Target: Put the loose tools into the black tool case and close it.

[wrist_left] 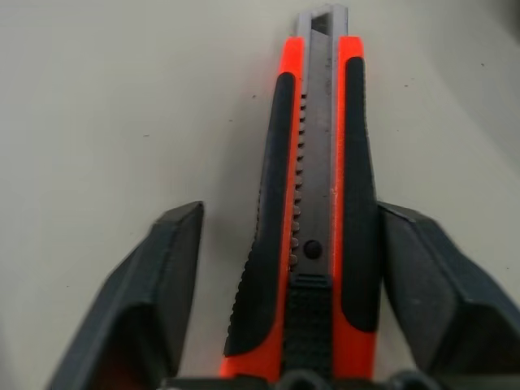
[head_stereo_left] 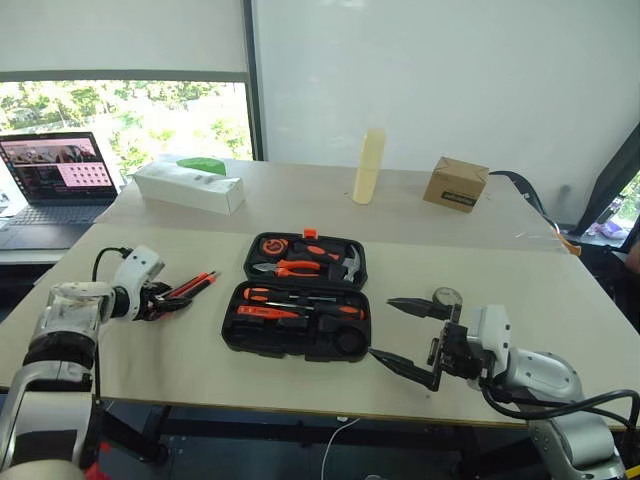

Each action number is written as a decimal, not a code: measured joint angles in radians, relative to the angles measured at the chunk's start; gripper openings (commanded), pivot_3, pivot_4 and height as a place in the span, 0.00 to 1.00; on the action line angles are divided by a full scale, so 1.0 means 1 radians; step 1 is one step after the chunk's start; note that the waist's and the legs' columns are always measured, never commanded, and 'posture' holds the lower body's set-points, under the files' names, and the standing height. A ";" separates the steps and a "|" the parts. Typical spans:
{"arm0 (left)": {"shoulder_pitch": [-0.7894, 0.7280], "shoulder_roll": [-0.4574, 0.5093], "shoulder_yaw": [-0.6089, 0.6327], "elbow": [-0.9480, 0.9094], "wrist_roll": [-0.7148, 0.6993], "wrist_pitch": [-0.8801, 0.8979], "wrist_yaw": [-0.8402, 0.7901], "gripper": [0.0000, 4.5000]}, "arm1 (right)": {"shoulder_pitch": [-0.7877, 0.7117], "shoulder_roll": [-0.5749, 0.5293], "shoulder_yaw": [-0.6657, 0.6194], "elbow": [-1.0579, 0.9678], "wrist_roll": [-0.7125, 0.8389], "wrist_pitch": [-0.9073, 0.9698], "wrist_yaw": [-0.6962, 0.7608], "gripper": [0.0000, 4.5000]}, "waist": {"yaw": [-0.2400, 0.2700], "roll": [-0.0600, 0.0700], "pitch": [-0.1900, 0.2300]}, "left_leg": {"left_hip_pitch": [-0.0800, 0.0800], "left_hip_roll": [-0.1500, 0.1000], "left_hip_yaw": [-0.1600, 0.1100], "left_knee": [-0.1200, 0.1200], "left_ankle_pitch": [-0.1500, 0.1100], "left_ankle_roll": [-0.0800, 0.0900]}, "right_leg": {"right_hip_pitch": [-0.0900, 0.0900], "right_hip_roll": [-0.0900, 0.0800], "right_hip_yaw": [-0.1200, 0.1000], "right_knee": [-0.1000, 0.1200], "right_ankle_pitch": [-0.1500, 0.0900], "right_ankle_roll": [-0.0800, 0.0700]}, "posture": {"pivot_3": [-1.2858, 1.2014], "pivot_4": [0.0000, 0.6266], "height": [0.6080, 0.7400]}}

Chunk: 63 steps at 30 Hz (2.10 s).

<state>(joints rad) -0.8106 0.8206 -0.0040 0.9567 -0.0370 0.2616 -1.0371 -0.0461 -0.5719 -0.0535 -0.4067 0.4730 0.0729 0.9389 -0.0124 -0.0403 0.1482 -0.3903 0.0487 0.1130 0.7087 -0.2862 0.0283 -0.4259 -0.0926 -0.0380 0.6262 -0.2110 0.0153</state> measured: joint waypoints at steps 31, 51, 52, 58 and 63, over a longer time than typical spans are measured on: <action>0.048 -0.186 -0.258 -0.409 0.022 -0.503 -0.462 0.38 | 0.051 -0.023 -0.017 -0.035 -0.001 0.000 -0.031 1.00 | 0.024 -0.002 0.001 | -0.006 -0.001 -0.002 0.005 0.000 0.001 | -0.005 0.000 0.001 0.003 0.000 0.000 | 0.52 0.24 1.00; -0.039 -0.203 -0.187 -0.416 -0.127 -0.302 -0.541 0.78 | 0.031 -0.013 -0.016 -0.019 -0.018 -0.002 -0.030 1.00 | 0.020 -0.001 0.001 | -0.003 0.000 -0.004 0.004 -0.001 0.002 | -0.001 0.000 0.001 0.001 0.000 0.000 | 0.52 0.24 1.00; -0.051 -0.202 -0.173 -0.426 -0.140 -0.282 -0.545 0.78 | 0.028 -0.013 -0.016 -0.015 -0.018 -0.002 -0.029 1.00 | 0.021 -0.001 0.001 | -0.003 0.000 -0.003 0.004 -0.001 0.002 | -0.001 0.000 0.001 0.001 0.000 0.000 | 0.52 0.24 1.00; -0.034 -0.153 -0.139 -0.453 -0.150 -0.314 -0.544 0.46 | 0.023 -0.003 -0.010 0.000 -0.020 -0.003 -0.027 1.00 | 0.018 -0.001 0.002 | -0.001 0.000 -0.004 0.004 -0.001 0.002 | 0.000 0.000 0.001 0.002 0.000 0.000 | 0.52 0.24 1.00; 0.055 -0.146 -0.150 -0.486 -0.146 -0.343 -0.560 0.07 | 0.023 -0.003 -0.006 0.004 -0.022 -0.007 -0.027 1.00 | 0.021 -0.001 0.002 | -0.002 0.000 -0.003 0.004 -0.001 0.002 | 0.000 0.000 0.001 0.001 0.000 0.000 | 0.52 0.24 1.00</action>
<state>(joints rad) -0.7558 0.6746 -0.1544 0.4711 -0.1826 -0.0809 -1.5970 -0.0228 -0.5746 -0.0599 -0.4024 0.4509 0.0655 0.9118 0.0086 -0.0412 0.1499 -0.3920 0.0485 0.1097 0.7126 -0.2869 0.0299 -0.4263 -0.0924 -0.0367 0.6277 -0.2111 0.0156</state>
